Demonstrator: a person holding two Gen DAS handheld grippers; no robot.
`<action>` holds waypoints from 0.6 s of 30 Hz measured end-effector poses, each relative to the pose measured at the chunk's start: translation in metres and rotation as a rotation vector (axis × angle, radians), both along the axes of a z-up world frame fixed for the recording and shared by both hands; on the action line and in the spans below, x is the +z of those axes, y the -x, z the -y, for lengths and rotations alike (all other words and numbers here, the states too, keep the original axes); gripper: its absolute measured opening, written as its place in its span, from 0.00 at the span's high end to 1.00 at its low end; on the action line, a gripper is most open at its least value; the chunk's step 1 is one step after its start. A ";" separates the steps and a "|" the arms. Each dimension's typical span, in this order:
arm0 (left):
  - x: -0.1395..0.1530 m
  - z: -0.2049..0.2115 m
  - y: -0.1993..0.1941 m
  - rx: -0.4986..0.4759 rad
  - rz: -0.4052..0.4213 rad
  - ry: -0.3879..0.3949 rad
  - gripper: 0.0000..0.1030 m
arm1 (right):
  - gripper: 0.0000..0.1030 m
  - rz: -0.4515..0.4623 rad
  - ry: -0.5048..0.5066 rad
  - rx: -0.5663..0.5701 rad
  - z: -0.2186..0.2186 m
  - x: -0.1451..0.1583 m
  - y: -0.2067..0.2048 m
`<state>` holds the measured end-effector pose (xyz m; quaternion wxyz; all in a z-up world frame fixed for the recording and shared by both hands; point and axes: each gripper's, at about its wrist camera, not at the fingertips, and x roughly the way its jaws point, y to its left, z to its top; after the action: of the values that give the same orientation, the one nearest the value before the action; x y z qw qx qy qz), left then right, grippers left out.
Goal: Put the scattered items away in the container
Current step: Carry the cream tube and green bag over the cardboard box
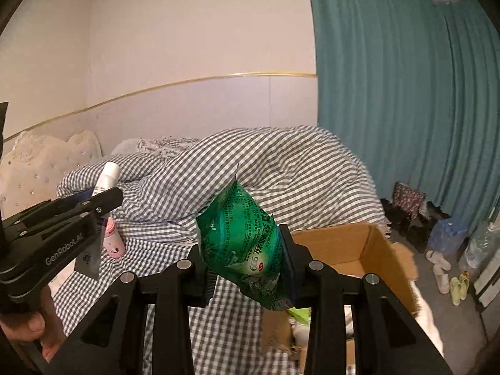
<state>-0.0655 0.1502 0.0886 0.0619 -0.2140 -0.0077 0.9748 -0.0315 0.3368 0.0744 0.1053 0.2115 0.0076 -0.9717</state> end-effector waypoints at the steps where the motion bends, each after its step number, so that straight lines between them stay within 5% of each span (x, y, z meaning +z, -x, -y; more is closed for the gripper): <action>1: 0.002 -0.004 -0.003 -0.005 -0.005 -0.001 0.76 | 0.67 -0.005 0.000 -0.007 -0.004 0.003 -0.004; 18: 0.003 -0.068 -0.013 -0.098 0.001 -0.017 0.76 | 0.67 -0.007 -0.069 -0.146 -0.085 0.010 -0.014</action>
<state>-0.0529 0.2180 0.0914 0.1113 -0.2140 -0.0056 0.9704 -0.0179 0.4223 0.0839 0.0266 0.2117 0.0260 -0.9766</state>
